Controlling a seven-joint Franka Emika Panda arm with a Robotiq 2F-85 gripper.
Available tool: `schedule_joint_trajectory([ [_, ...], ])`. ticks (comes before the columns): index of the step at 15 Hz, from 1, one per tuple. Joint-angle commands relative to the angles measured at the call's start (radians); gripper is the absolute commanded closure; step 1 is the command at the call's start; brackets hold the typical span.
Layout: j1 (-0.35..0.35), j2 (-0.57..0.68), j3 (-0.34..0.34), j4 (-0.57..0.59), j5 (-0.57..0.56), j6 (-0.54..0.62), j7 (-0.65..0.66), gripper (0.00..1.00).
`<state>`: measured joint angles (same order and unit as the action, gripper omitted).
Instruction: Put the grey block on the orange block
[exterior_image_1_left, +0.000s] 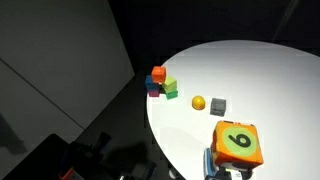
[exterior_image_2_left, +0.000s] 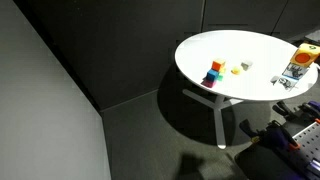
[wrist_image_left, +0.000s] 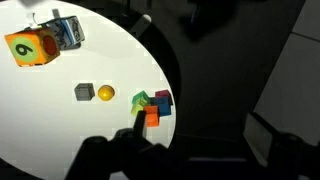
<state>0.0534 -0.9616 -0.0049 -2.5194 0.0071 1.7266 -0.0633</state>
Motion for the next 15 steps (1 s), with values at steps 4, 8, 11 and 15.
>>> schedule_joint_trajectory([
  [4,-0.003,0.001,0.002,0.002,0.002,-0.001,-0.002,0.0],
  [8,-0.013,0.031,0.001,0.017,-0.003,0.016,0.009,0.0],
  [11,-0.026,0.079,-0.005,0.035,-0.004,0.036,0.016,0.0],
  [15,-0.041,0.152,-0.009,0.056,0.001,0.098,0.019,0.0],
])
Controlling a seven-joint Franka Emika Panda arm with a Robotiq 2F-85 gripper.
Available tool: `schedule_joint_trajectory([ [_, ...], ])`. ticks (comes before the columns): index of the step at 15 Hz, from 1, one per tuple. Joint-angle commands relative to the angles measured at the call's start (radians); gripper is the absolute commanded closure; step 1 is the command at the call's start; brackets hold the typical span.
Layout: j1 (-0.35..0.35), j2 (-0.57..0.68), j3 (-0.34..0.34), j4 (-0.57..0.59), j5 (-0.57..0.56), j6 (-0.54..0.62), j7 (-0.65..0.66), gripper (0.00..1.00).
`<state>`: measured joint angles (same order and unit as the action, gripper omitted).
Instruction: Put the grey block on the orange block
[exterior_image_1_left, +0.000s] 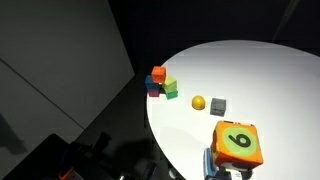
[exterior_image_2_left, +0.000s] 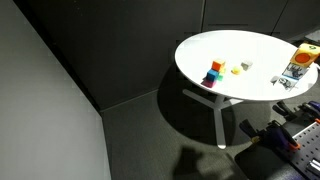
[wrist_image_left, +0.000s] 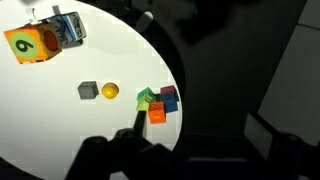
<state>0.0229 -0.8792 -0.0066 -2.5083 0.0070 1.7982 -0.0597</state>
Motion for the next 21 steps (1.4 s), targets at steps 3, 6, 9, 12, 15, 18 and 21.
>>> schedule_joint_trajectory([
  [3,-0.015,0.118,-0.018,0.056,0.007,0.07,0.013,0.0],
  [6,-0.021,0.171,-0.035,0.066,0.01,0.116,0.006,0.0],
  [9,-0.025,0.231,-0.055,0.08,0.015,0.157,-0.004,0.0],
  [12,-0.036,0.308,-0.068,0.112,0.012,0.173,0.002,0.0],
  [15,-0.052,0.386,-0.078,0.145,0.004,0.174,0.001,0.0],
  [18,-0.064,0.45,-0.088,0.172,0.0,0.166,-0.014,0.0],
  [21,-0.071,0.493,-0.098,0.184,0.004,0.172,-0.025,0.0],
])
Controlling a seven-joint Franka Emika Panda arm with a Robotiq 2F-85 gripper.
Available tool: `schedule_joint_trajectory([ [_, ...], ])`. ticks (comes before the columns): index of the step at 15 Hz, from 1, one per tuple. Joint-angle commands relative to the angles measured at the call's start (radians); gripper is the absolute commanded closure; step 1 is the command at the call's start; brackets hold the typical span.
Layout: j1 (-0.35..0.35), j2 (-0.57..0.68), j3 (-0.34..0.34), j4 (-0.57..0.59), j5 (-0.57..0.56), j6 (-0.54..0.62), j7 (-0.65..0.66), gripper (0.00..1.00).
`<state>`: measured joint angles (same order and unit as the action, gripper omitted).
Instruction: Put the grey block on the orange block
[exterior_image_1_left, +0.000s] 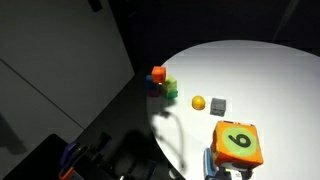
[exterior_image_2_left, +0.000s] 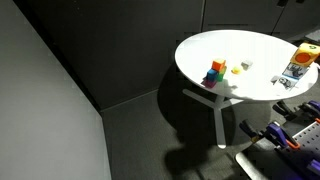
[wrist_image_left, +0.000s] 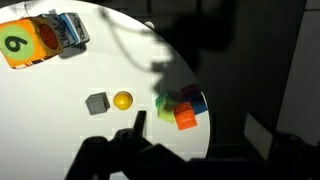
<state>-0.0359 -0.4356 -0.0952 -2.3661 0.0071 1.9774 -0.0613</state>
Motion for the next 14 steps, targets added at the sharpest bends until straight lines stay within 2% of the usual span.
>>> schedule_joint_trajectory([
  [1,-0.014,0.06,-0.01,0.045,0.003,-0.004,-0.024,0.0],
  [14,-0.02,0.074,-0.001,0.018,-0.007,0.019,-0.007,0.0],
])
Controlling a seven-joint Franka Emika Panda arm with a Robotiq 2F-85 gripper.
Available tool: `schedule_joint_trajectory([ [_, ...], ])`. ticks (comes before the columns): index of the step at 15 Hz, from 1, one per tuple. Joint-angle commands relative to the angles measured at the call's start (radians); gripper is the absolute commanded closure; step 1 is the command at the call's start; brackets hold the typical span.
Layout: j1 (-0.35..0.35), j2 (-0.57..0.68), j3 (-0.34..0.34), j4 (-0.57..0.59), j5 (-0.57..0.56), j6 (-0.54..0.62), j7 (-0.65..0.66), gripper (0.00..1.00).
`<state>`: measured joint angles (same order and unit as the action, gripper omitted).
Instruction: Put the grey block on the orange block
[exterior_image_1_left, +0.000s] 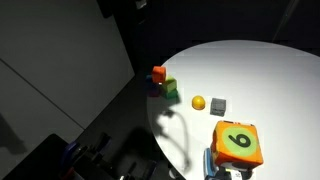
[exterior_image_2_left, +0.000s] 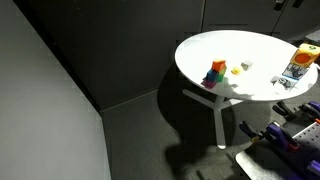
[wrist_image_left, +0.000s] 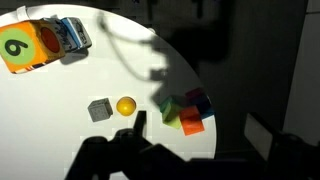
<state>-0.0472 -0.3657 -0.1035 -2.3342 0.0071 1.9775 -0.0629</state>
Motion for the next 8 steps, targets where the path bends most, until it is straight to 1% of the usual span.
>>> schedule_joint_trajectory([
  [1,-0.01,0.01,0.007,-0.022,-0.01,0.029,-0.009,0.0],
  [8,-0.02,0.098,-0.003,-0.051,-0.028,0.156,-0.029,0.0],
])
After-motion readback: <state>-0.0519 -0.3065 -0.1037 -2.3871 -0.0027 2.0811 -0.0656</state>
